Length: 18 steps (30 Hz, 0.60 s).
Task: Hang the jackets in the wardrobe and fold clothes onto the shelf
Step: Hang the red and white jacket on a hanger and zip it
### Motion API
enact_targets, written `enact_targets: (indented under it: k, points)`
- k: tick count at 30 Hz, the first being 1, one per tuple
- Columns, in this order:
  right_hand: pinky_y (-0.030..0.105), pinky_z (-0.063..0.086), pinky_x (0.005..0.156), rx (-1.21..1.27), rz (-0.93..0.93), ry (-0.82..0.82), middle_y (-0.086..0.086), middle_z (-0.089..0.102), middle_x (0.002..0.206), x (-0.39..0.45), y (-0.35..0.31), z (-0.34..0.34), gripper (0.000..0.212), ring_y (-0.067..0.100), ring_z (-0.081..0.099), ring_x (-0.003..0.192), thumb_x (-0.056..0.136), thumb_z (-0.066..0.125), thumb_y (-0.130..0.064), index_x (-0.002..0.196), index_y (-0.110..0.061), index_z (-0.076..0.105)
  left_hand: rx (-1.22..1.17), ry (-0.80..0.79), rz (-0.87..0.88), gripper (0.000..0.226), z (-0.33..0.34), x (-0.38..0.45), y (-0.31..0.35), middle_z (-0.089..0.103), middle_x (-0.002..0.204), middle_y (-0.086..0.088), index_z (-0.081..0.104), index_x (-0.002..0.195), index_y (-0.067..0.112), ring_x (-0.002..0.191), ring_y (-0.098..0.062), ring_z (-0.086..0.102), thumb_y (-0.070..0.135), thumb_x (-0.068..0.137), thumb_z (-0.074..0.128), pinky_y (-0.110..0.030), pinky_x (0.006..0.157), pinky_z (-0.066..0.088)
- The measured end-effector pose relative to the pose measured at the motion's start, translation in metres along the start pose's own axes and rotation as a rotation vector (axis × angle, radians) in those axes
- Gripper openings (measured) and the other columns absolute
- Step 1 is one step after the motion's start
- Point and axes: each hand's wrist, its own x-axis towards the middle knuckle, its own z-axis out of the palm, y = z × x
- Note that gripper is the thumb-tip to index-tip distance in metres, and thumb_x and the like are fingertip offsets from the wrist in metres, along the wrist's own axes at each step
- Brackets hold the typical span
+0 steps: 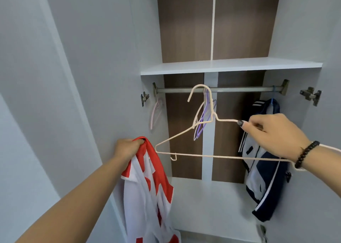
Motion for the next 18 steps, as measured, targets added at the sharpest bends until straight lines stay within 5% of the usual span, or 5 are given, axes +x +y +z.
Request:
enact_targets:
  k: [5,9,13,18]
  points:
    - [0.029,0.037,0.046,0.081,-0.055,0.008,-0.002,0.046,0.046,-0.006,-0.005,-0.014,0.045,0.013,0.04,0.042,0.093,0.048,-0.042,0.055,-0.018,0.048,0.026,-0.091,-0.017,0.026,-0.004,-0.025,-0.007,0.07,0.064,-0.013,0.074,0.071,0.002,0.057,-0.024,0.064,0.025,0.083,0.07,-0.03,0.057,0.054]
    - [0.037,0.046,0.053,-0.051,-0.09,-0.039,0.001,0.048,0.05,-0.01,-0.009,-0.011,0.046,0.018,0.046,0.048,0.093,0.045,-0.045,0.058,-0.016,0.047,0.052,-0.218,0.044,0.02,0.007,-0.048,0.001,0.073,0.067,-0.006,0.077,0.073,0.013,0.067,-0.025,0.072,0.027,0.086,0.07,-0.031,0.061,0.058]
    - [0.031,0.043,0.049,-0.101,-0.154,-0.04,-0.003,0.049,0.051,-0.015,-0.005,-0.002,0.043,0.014,0.05,0.05,0.092,0.041,-0.049,0.059,-0.022,0.047,0.113,-0.349,0.127,0.021,0.021,-0.073,0.02,0.074,0.069,-0.003,0.078,0.075,0.017,0.067,-0.022,0.072,0.031,0.087,0.069,-0.029,0.061,0.059]
    - [0.031,0.045,0.051,-0.131,-0.229,-0.045,-0.004,0.052,0.055,-0.023,0.006,0.006,0.045,0.016,0.052,0.055,0.092,0.038,-0.054,0.063,-0.021,0.05,-0.103,-0.524,0.108,0.012,0.047,-0.114,0.048,0.075,0.077,-0.012,0.078,0.075,0.016,0.068,-0.024,0.073,0.022,0.083,0.071,-0.03,0.061,0.06]
